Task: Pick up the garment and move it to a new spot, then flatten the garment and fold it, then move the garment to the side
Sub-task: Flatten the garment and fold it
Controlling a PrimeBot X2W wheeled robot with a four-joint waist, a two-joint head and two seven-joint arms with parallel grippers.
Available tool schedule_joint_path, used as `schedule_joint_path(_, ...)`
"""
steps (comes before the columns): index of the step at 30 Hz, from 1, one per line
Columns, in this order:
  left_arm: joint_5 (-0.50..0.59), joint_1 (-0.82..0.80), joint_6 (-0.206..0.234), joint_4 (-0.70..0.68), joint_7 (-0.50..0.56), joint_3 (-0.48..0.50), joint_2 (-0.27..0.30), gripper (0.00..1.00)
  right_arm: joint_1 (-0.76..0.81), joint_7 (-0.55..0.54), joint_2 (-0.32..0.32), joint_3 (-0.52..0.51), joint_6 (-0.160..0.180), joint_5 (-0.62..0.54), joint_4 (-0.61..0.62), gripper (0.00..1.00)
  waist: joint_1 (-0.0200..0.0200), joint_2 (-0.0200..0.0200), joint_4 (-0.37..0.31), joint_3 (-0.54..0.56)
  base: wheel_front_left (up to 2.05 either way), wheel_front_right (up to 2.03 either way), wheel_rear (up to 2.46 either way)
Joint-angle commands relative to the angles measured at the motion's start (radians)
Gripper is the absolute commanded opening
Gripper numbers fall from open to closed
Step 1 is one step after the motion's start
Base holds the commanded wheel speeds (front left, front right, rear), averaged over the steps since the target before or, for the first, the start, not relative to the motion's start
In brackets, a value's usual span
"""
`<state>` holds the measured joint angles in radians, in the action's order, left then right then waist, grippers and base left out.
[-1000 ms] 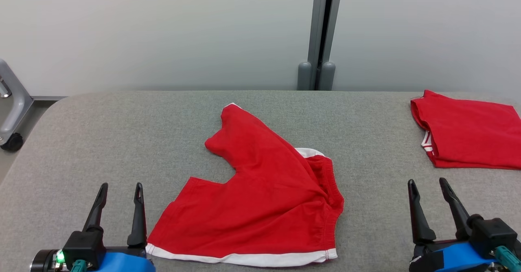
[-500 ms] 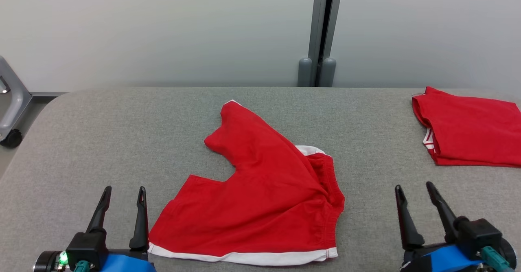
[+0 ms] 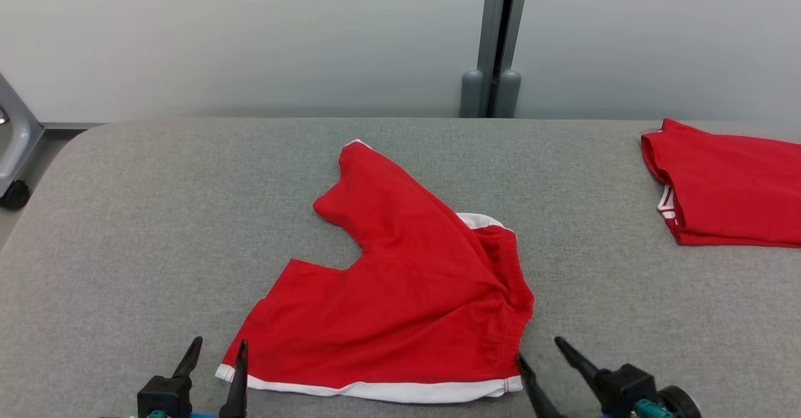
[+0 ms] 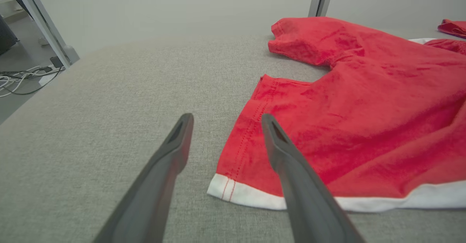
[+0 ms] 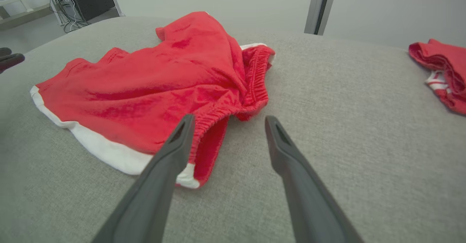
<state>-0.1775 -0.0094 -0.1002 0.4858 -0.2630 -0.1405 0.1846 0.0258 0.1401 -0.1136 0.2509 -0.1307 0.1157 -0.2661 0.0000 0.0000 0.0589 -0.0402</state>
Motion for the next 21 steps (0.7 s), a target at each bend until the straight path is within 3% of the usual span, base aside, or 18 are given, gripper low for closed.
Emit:
schedule_joint_path(1,-0.007,-0.021,-0.006,0.021,-0.002,-0.005,0.005,1.00,-0.016,-0.002,-0.010,0.016,0.000,0.012,-0.015,1.00,0.0000,0.0000,0.001,-0.005,0.00,0.00,0.00)
schedule_joint_path(12,-0.041,-0.101,-0.024,0.210,-0.002,-0.030,0.010,1.00,-0.100,0.031,-0.023,0.185,0.000,0.068,-0.180,1.00,0.0000,0.0000,0.000,-0.035,0.00,0.00,0.00)
schedule_joint_path(21,-0.065,-0.136,-0.030,0.305,-0.002,-0.057,-0.002,1.00,-0.139,0.059,-0.028,0.267,0.000,0.108,-0.237,1.00,0.0000,0.0000,0.003,-0.042,0.00,0.00,0.00)
